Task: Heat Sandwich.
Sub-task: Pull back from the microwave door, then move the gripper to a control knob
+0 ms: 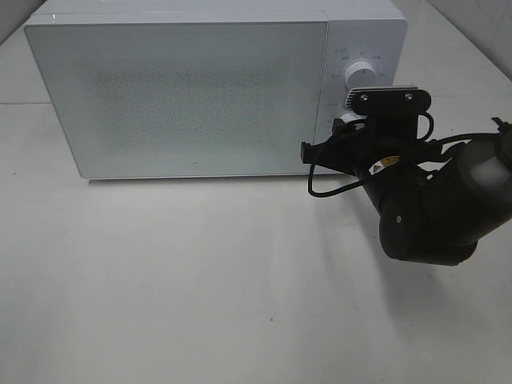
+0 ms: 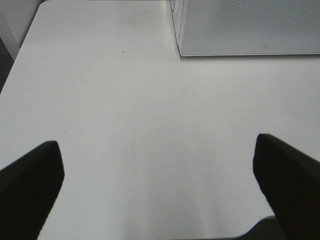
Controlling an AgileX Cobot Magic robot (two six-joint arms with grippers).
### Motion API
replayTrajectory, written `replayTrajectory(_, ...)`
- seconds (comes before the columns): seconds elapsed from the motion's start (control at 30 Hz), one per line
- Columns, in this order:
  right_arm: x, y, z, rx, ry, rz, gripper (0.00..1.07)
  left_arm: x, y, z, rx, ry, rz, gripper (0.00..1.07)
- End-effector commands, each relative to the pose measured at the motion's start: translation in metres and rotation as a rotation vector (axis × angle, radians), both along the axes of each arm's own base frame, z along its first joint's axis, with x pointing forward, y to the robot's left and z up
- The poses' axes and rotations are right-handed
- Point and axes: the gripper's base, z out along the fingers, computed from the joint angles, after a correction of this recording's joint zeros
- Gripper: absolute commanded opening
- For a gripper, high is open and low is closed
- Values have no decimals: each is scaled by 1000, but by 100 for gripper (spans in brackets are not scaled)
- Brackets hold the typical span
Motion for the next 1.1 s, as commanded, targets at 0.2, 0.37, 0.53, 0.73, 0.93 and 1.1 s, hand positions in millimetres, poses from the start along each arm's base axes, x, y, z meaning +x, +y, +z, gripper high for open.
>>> replayTrajectory(0.2,2,1,6,95,-44,-14,9,-2,0,1,-7,-29,5,98)
replayTrajectory(0.37,2,0,7,260,-45,-43,9,-2,0,1,-7,-29,5,98)
replayTrajectory(0.53,2,1,7,434,-37,-69,10,-2,0,1,-7,-29,5,98)
replayTrajectory(0.73,3,1,7,577,-33,-92,10,-2,0,1,-7,-29,5,98)
replayTrajectory(0.93,3,0,7,814,-21,-134,9,-2,0,1,-7,-29,5,98)
replayTrajectory(1.1,3,0,7,1024,-11,-169,9,-2,0,1,-7,-29,5,98)
